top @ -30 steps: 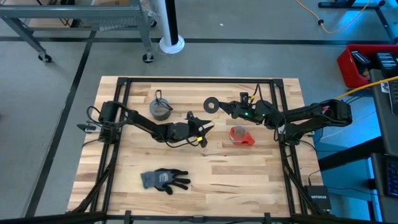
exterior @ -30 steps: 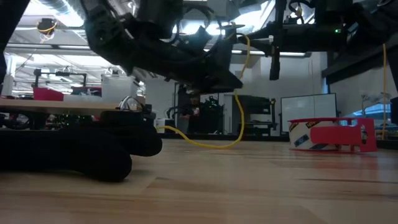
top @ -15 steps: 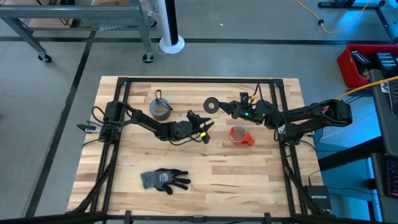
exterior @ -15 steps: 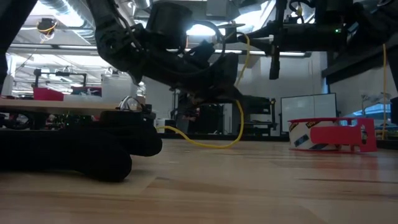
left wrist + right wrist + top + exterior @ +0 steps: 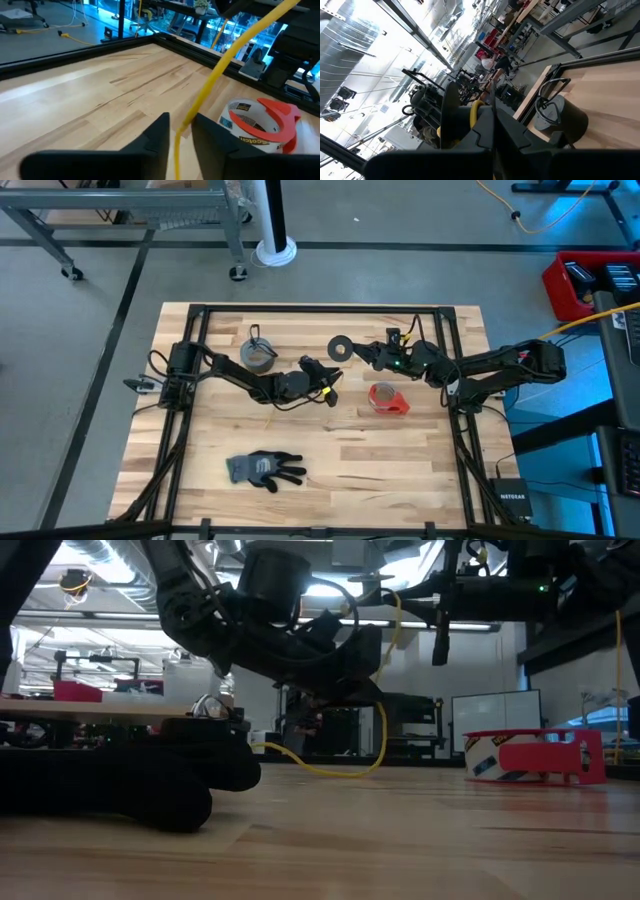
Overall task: Coil cords
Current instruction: Coil the yellow wire onto the spool
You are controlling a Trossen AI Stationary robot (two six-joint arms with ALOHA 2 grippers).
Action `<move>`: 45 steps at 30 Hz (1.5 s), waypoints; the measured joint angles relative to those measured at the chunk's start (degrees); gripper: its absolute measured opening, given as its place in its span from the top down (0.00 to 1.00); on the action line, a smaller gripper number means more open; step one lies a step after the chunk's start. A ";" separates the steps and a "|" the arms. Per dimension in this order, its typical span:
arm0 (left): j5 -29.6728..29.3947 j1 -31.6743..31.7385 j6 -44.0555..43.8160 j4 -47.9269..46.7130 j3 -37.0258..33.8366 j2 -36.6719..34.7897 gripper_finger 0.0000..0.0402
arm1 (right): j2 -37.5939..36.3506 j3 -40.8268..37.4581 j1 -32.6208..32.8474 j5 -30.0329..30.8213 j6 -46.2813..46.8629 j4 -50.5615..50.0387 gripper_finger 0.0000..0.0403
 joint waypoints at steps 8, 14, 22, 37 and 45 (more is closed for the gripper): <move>0.83 0.00 -0.17 0.04 0.00 -0.02 0.97 | 0.00 0.00 0.00 -0.63 0.50 -0.07 0.98; -0.59 -1.06 -1.97 -0.16 0.00 -0.06 0.99 | 0.00 0.00 0.00 -0.63 0.55 -0.11 0.98; -5.99 -2.60 -9.91 -14.09 -2.00 -4.23 1.00 | 0.00 -0.02 -0.02 -2.65 0.61 -3.10 0.98; 9.31 0.17 -16.28 -45.72 -3.44 -20.48 1.00 | -0.02 -0.02 0.00 -7.28 2.62 -22.90 0.98; 18.84 5.78 -21.27 -49.20 -3.45 -20.46 1.00 | -0.04 -0.02 0.00 -8.57 2.62 -27.65 0.98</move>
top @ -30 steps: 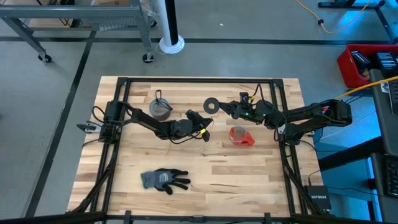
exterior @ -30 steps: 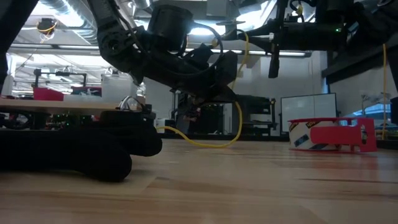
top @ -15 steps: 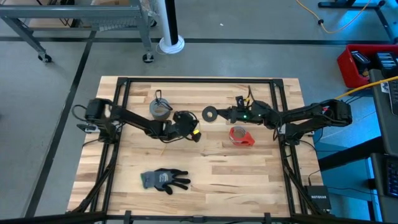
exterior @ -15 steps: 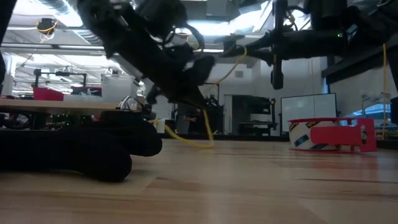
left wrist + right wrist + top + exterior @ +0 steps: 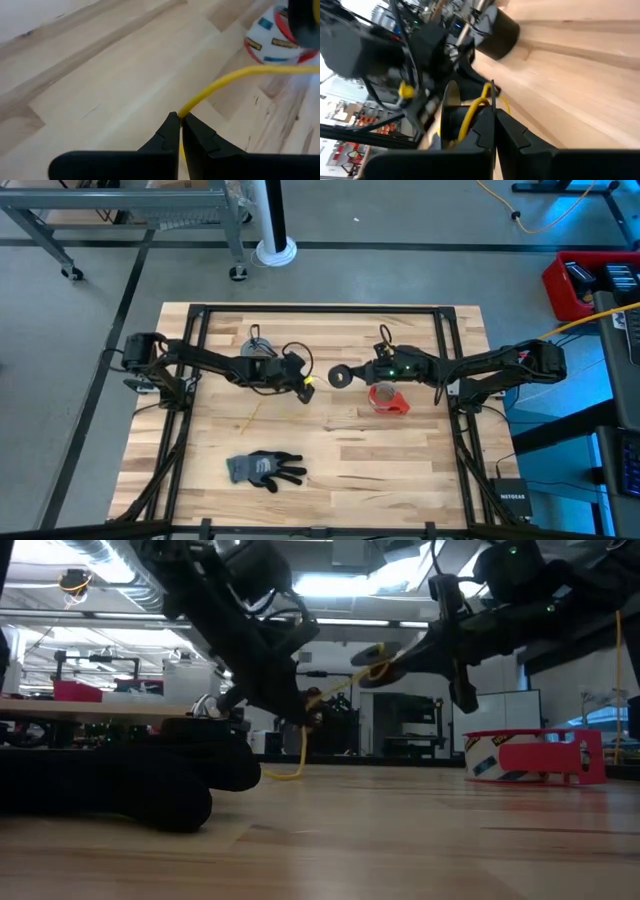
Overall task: Coil cords
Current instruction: Coil the yellow wire onto the spool
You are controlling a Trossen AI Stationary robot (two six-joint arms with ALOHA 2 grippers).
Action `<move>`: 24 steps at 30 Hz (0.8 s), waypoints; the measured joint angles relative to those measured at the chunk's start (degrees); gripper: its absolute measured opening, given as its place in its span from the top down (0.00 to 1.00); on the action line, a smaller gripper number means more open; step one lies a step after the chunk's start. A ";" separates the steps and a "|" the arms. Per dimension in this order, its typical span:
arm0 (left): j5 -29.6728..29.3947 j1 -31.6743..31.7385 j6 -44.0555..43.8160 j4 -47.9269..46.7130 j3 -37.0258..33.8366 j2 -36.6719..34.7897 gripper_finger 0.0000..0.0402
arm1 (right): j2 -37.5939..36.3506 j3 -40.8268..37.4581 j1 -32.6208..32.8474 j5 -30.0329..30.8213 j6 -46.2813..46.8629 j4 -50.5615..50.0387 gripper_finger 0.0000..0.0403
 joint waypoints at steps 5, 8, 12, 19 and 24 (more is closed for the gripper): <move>6.65 3.86 -2.84 0.90 0.35 0.07 1.00 | 0.00 0.00 1.76 2.45 -0.02 -4.09 0.98; 10.75 5.16 -3.15 1.94 1.31 0.07 1.00 | 0.00 0.00 3.55 5.87 -0.01 -5.47 0.98; 15.24 5.92 -5.27 2.90 2.27 0.09 1.00 | 0.00 0.00 5.48 11.81 -0.02 -6.10 0.99; 17.41 6.63 -8.66 2.98 2.43 0.09 1.00 | 0.00 1.24 7.25 18.37 -0.07 -11.54 0.99; 17.02 7.92 -10.41 4.95 2.45 0.09 1.00 | 0.00 7.04 8.76 23.59 -2.82 -22.76 0.99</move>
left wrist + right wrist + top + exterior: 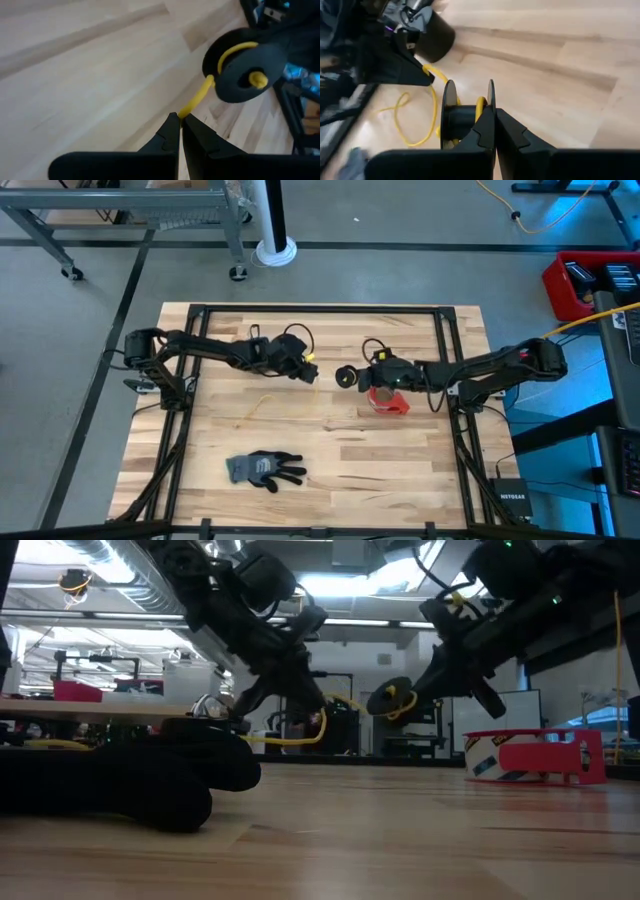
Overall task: Coil cords
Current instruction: Coil the yellow wire onto the spool
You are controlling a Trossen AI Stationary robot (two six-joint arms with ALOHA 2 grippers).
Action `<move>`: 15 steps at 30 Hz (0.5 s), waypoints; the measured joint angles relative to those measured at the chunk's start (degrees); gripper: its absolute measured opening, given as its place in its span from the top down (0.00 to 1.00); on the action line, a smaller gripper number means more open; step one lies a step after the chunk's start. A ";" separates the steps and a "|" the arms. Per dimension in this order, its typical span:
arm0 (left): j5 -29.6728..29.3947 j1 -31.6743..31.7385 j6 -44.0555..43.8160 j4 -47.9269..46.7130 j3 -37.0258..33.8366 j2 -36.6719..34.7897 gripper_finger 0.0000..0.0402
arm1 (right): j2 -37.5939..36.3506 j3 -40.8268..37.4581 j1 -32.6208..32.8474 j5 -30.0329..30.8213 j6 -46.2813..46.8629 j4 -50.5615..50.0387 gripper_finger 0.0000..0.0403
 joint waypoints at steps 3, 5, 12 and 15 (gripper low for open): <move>-0.58 0.49 -0.21 1.59 0.02 0.00 1.00 | 0.00 2.73 0.39 1.66 -3.13 -2.97 0.99; -0.60 0.83 -0.23 2.59 0.02 0.00 1.00 | 0.00 4.04 0.38 1.70 -4.28 -3.78 0.99; -0.93 2.40 -0.94 3.20 0.04 0.00 1.00 | 0.09 5.19 0.35 2.06 -5.46 -6.84 1.00; -0.95 2.67 -1.61 6.39 0.04 0.02 1.00 | 1.21 5.85 0.29 2.55 -5.30 -8.69 1.00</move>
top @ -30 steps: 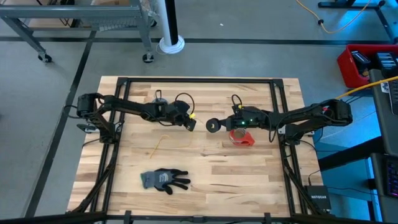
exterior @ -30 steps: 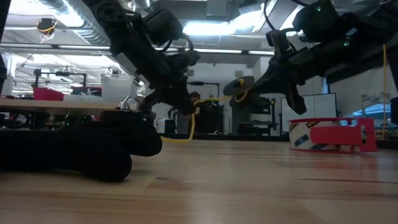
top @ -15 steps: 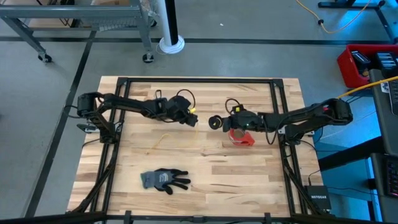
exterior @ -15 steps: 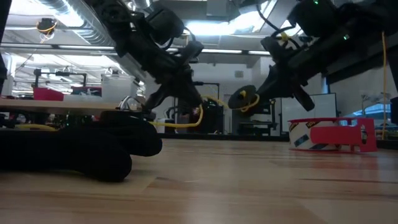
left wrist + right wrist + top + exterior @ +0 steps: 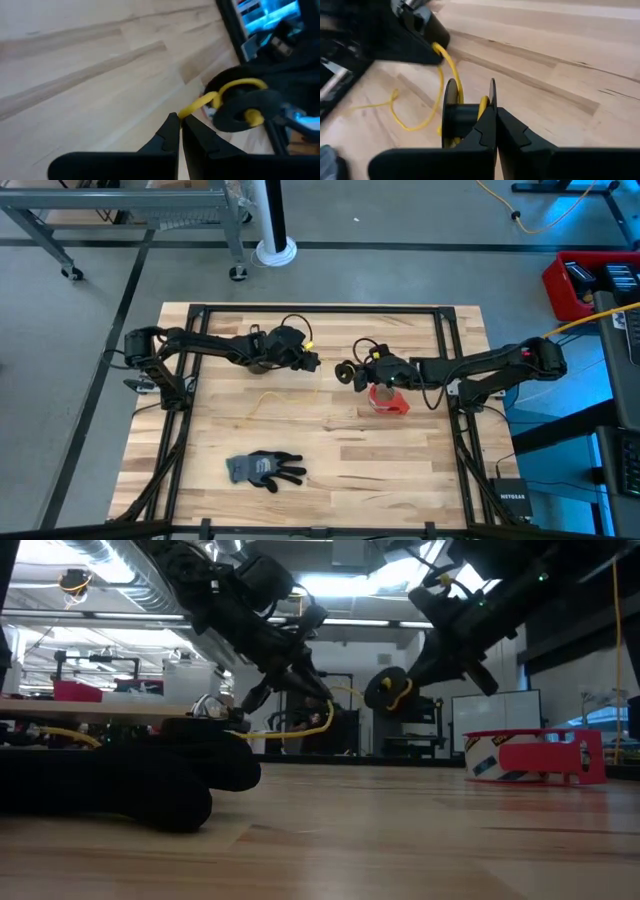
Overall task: Coil cords
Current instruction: Coil the yellow wire onto the spool
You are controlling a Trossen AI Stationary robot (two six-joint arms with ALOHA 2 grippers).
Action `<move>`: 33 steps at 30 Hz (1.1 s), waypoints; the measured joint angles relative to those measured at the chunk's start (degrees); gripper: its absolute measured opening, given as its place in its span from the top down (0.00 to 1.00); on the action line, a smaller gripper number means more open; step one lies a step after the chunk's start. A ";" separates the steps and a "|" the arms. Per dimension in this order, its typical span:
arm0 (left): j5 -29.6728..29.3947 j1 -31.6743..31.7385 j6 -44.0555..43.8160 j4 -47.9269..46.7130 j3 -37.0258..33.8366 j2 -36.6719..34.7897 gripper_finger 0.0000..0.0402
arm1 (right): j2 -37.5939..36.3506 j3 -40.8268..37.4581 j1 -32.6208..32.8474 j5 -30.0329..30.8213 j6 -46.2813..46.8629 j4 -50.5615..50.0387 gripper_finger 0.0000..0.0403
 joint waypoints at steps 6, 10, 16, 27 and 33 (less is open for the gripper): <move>-0.02 -0.57 -0.13 4.97 0.00 0.00 1.00 | 6.04 4.25 0.01 0.62 -0.78 -3.00 1.00; -0.10 -1.64 -0.15 4.83 0.00 0.00 1.00 | 10.18 7.91 -0.05 0.57 -1.59 -3.89 1.00; -0.20 -3.90 -0.51 5.23 0.00 0.00 1.00 | 15.11 12.88 -0.08 1.50 -1.63 -4.70 1.00; -1.27 -9.31 1.94 5.34 0.00 0.00 1.00 | 15.77 14.56 -0.04 10.36 0.30 -3.26 1.00; -5.26 -12.17 5.01 5.08 0.00 0.00 1.00 | 15.77 14.56 -0.05 10.36 2.19 1.83 1.00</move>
